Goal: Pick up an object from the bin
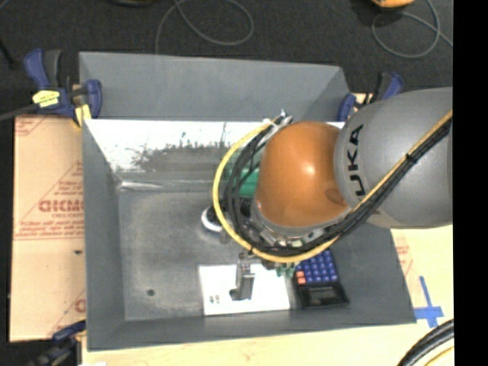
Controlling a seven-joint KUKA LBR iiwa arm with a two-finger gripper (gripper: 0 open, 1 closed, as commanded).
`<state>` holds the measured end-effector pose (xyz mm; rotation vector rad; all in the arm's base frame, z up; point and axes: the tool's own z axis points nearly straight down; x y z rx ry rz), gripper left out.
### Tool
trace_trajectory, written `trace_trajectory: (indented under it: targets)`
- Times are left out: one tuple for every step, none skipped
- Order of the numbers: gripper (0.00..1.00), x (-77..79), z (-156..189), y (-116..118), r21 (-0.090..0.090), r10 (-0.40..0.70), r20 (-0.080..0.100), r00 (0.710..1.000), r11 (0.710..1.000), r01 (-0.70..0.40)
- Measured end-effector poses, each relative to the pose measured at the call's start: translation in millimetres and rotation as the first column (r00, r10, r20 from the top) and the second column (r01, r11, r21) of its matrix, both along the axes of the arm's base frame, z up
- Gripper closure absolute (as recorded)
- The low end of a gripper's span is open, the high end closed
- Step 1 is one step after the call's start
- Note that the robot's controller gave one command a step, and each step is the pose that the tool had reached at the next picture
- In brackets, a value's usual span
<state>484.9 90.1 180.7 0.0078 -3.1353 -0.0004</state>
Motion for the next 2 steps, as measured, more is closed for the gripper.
trace_trajectory:
  targets:
    - [0.00, 1.9, 4.4, -0.5, 0.001, -0.004, 0.009, 1.000, 1.000, 0.004]
    - [0.00, 69.7, -31.3, -65.0, -0.001, 0.097, 0.013, 0.995, 0.995, -0.097]
